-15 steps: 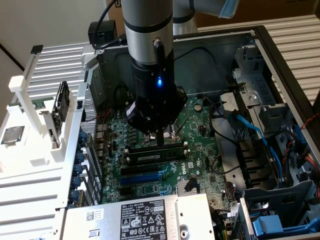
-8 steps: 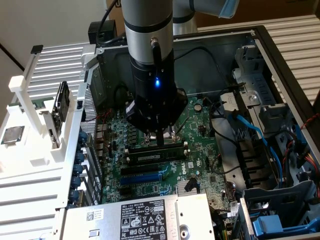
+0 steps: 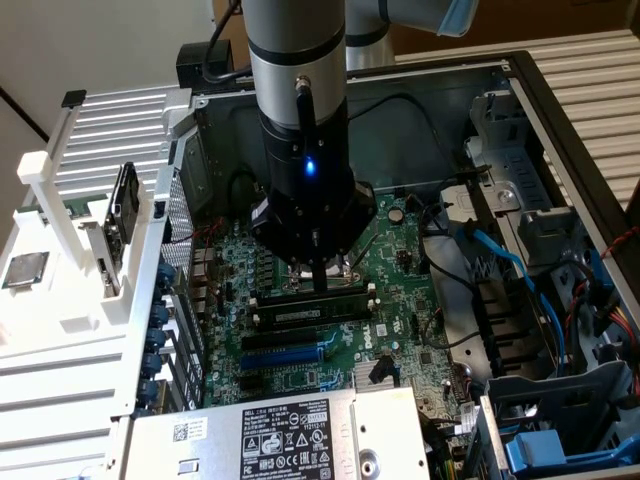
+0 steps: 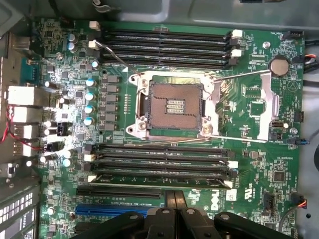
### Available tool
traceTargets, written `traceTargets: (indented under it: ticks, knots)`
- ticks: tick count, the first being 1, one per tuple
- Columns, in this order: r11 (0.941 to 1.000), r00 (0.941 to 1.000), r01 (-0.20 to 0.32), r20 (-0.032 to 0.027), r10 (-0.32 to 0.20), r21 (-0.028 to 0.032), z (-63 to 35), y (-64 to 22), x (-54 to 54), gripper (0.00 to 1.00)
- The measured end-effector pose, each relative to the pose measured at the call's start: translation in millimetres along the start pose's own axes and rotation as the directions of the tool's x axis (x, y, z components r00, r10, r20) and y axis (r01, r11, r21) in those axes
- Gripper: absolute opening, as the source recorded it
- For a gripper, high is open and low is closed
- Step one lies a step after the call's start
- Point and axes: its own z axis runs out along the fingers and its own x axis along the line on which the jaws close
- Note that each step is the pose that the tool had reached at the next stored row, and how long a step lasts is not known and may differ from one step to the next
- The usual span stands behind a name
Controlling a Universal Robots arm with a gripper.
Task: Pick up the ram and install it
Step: 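Press down the ram until it locks into place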
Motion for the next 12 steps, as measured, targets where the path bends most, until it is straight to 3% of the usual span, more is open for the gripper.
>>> traceTargets:
  ticks: [6,12]
  knots:
    - [0.9976,0.9976,-0.069,0.0005,0.069,0.0018,0.0,0.0,0.0,0.11]
    - [0.997,0.997,-0.078,0.0006,0.078,0.002,0.0,0.0,0.0,0.11]
